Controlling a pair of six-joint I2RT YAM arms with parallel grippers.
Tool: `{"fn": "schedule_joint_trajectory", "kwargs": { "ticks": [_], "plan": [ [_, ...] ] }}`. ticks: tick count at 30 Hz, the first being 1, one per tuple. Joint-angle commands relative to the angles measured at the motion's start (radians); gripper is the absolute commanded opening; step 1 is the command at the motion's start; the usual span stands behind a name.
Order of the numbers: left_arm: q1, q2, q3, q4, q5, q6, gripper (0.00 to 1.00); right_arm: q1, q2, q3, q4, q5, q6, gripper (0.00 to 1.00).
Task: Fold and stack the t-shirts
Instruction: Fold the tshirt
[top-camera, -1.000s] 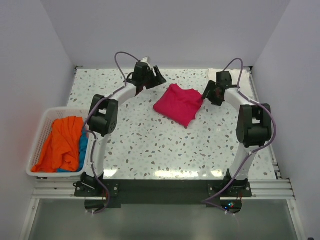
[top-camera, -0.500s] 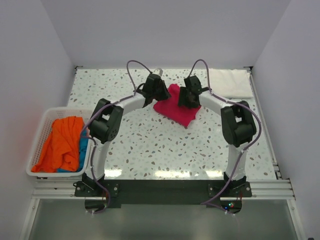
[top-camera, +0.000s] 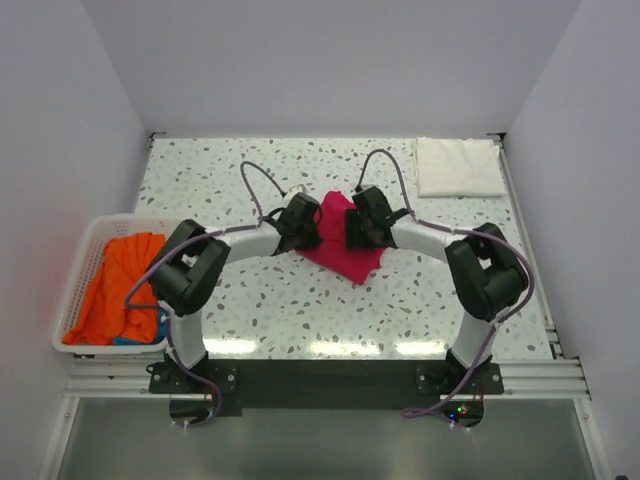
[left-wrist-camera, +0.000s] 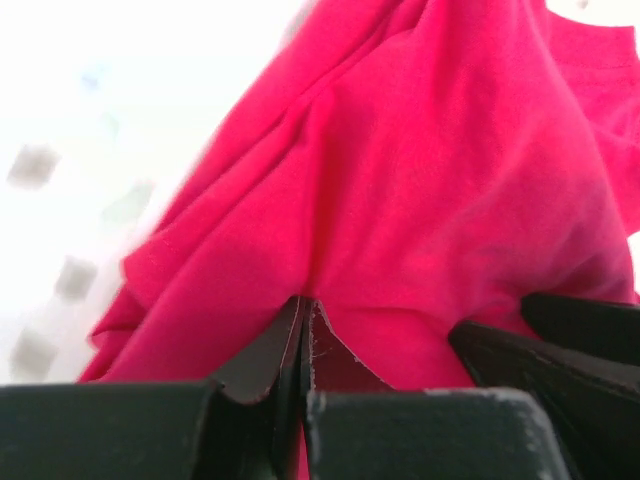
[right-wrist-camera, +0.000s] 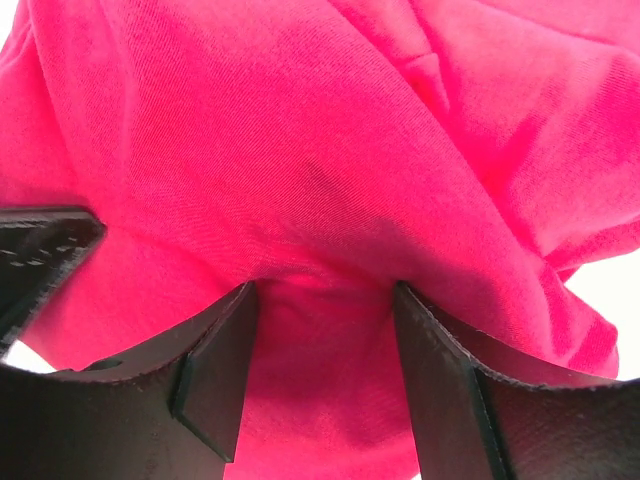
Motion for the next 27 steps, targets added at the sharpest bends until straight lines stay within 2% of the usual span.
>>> {"fn": "schedule_joint_trajectory", "kwargs": {
  "ticks": [1, 6, 7, 10, 11, 13, 18, 21, 27],
  "plan": [
    [-0.037, -0.179, -0.164, -0.057, -0.063, -0.067, 0.03, 0.084, -0.090, -0.129, -0.056, -0.028, 0.037, 0.59],
    [-0.083, -0.420, -0.371, -0.108, -0.067, -0.087, 0.04, 0.212, -0.276, -0.219, -0.127, -0.010, 0.093, 0.59],
    [-0.087, -0.493, -0.390, -0.116, -0.064, -0.084, 0.06, 0.230, -0.308, -0.226, -0.140, -0.005, 0.100, 0.59],
    [-0.086, -0.584, -0.390, -0.134, -0.064, -0.012, 0.14, 0.232, -0.418, -0.243, -0.174, 0.023, 0.113, 0.60],
    [-0.088, -0.591, -0.375, -0.139, -0.072, 0.017, 0.21, 0.232, -0.439, -0.240, -0.186, 0.039, 0.107, 0.60],
    [-0.086, -0.570, -0.309, -0.137, -0.073, 0.127, 0.31, 0.230, -0.480, -0.229, -0.212, 0.076, 0.094, 0.60],
    [-0.086, -0.401, -0.069, -0.241, -0.072, 0.370, 0.38, 0.230, -0.486, -0.213, -0.276, 0.148, 0.070, 0.58],
    [-0.086, -0.285, 0.005, -0.267, -0.046, 0.445, 0.42, 0.232, -0.517, -0.250, -0.283, 0.181, 0.086, 0.49],
    [-0.086, -0.142, 0.120, -0.290, -0.015, 0.497, 0.50, 0.226, -0.537, -0.299, -0.289, 0.247, 0.095, 0.49]
  ]
}}
